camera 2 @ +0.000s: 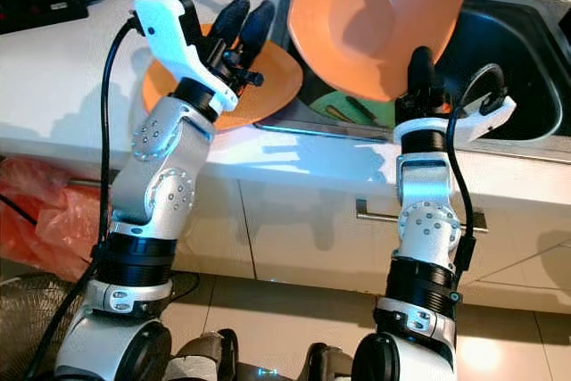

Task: Kitchen organization

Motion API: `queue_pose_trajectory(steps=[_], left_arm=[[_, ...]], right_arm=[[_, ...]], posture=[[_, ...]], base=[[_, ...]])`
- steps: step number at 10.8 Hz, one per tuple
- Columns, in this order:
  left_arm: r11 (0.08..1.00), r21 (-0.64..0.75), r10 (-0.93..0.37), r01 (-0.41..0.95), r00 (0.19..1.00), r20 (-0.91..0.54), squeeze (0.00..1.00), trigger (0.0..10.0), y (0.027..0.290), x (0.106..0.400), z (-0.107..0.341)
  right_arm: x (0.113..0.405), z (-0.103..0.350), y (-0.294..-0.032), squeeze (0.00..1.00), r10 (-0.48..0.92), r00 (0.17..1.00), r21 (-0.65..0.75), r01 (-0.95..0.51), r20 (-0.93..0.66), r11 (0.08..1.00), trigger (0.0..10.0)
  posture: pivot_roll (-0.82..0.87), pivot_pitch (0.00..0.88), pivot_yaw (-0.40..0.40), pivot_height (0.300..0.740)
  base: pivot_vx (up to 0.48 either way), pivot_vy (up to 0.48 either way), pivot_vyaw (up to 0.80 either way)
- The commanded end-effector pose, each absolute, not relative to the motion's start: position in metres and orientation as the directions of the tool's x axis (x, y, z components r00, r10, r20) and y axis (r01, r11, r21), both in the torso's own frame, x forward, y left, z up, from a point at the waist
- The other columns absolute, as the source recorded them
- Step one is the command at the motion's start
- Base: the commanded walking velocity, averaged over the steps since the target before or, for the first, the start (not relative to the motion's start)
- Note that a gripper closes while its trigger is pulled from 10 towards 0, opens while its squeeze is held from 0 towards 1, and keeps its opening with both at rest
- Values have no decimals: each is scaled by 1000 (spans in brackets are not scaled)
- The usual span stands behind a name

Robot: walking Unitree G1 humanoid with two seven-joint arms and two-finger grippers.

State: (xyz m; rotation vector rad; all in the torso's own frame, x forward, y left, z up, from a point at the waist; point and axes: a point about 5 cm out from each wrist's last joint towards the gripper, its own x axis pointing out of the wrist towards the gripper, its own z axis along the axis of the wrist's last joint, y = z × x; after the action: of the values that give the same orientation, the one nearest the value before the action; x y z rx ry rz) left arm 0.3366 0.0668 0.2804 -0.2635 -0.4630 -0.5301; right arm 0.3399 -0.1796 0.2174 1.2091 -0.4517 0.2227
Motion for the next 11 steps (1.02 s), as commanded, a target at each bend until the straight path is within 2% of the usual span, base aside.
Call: queue_pose_trajectory(steps=[1, 4, 6, 8, 9, 10, 11], left_arm=[[835, -107, -434, 539, 766, 474, 0, 10000, 64, 337, 278], [840, -100, -430, 533, 768, 475, 0, 10000, 64, 337, 277], [862, -21, -449, 506, 782, 432, 0, 10000, 62, 338, 268], [810, 103, -581, 577, 766, 276, 0, 10000, 46, 327, 229], [744, 161, -668, 649, 724, 170, 0, 10000, 35, 316, 207], [731, 176, -682, 659, 717, 145, 0, 10000, 33, 313, 200], [762, 159, -648, 628, 745, 161, 0, 10000, 36, 315, 199]], right_arm=[[340, 229, -185, 0, -106, 868, 831, -419, 484, 367, 0], [342, 231, -191, 0, -141, 870, 819, -374, 472, 435, 0], [345, 233, -194, 0, -152, 871, 797, -340, 467, 499, 0], [351, 236, -201, 0, -179, 871, 767, -287, 459, 574, 0], [354, 235, -208, 0, -197, 873, 754, -248, 447, 608, 0], [356, 235, -210, 0, -201, 875, 749, -236, 441, 619, 0], [359, 233, -210, 0, -191, 883, 699, -190, 428, 690, 10000]], posture=[[113, 160, -34, 740], [112, 160, -34, 740], [112, 159, -34, 740], [111, 161, -35, 740], [114, 161, -35, 740], [115, 161, -35, 740], [113, 161, -35, 740]], base=[[0, 0, 0], [0, 0, 0], [0, 0, 0], [0, 0, 0], [0, 0, 0], [0, 0, 0], [0, 0, 0]])
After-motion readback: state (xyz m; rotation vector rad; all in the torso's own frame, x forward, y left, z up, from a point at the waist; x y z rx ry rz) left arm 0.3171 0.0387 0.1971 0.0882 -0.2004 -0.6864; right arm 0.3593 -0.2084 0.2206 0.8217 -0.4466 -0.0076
